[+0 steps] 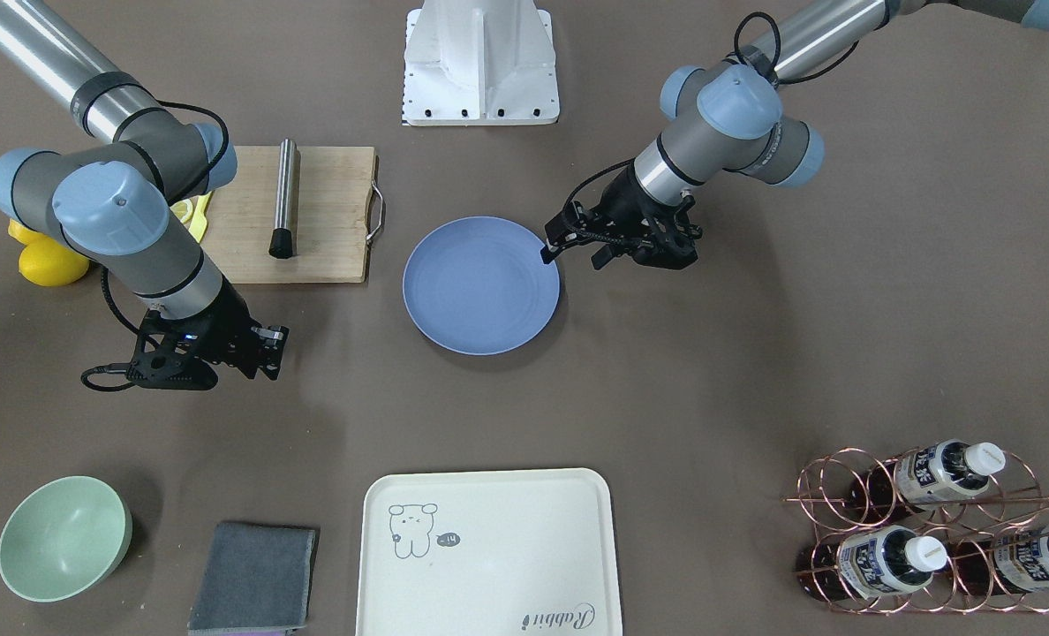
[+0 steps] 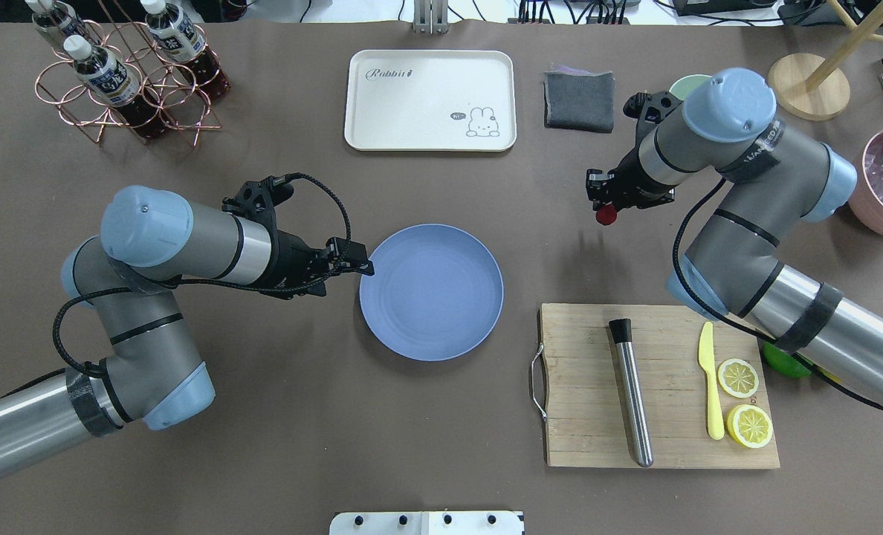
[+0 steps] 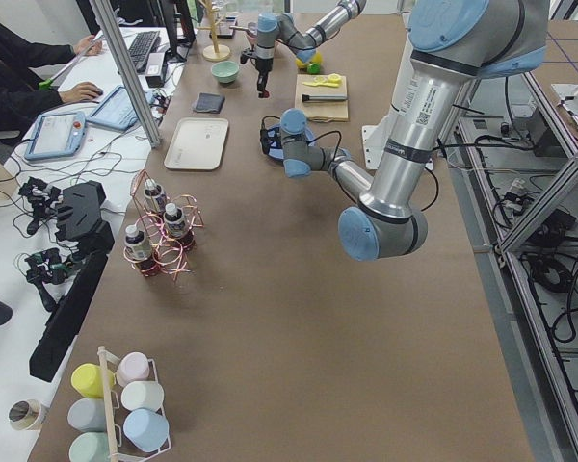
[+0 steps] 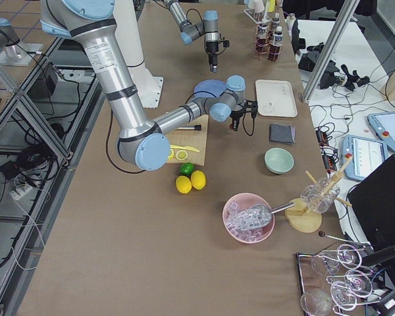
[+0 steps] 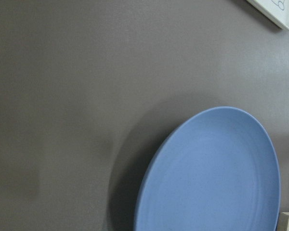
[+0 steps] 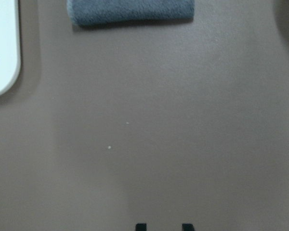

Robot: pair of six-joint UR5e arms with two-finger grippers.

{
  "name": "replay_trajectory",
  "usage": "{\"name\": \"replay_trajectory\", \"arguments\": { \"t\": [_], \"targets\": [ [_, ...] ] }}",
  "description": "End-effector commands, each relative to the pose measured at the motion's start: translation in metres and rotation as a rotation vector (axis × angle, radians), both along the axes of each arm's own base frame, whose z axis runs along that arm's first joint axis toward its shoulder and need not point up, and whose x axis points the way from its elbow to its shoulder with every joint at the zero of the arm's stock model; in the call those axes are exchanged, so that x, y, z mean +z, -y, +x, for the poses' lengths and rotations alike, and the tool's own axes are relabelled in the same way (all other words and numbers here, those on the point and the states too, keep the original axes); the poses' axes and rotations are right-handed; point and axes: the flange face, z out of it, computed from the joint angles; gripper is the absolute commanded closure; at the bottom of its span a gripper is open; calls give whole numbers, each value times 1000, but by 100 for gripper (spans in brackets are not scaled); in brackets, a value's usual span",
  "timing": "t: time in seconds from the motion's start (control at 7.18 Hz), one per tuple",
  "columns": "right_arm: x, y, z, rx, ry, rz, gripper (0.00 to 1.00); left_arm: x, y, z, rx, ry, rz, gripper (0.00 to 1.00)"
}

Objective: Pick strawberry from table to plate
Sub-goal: 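Lift the strawberry with the right gripper while the left gripper releases the plate and withdraws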

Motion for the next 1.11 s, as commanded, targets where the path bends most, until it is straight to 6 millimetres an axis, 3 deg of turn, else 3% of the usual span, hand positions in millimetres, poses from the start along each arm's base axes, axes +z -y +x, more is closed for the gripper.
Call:
{"name": "replay_trajectory", "arguments": {
  "t": [0.0,0.28,0.42,0.56,0.7,0.84,0.98],
  "targets": [
    [-45,12,-2,7,6,-11,100,11,26,-28,-54,15,-5,2],
    [-65,-12,-29,-22,23,2,100,55,74,-96,-24,186,226,2],
    [-77,-23,-48,1,32,-15,100,53,100,-139,-36,246,304,2],
    [-89,-34,-66,16,36,-14,100,67,108,-187,6,307,507,2],
    [-103,-52,-88,29,39,-25,100,101,102,-225,49,390,649,2],
    [-126,-74,-116,30,38,-32,100,115,111,-261,23,427,656,2],
    [-154,-100,-151,32,26,-37,100,121,119,-274,5,448,632,2]
  ]
}}
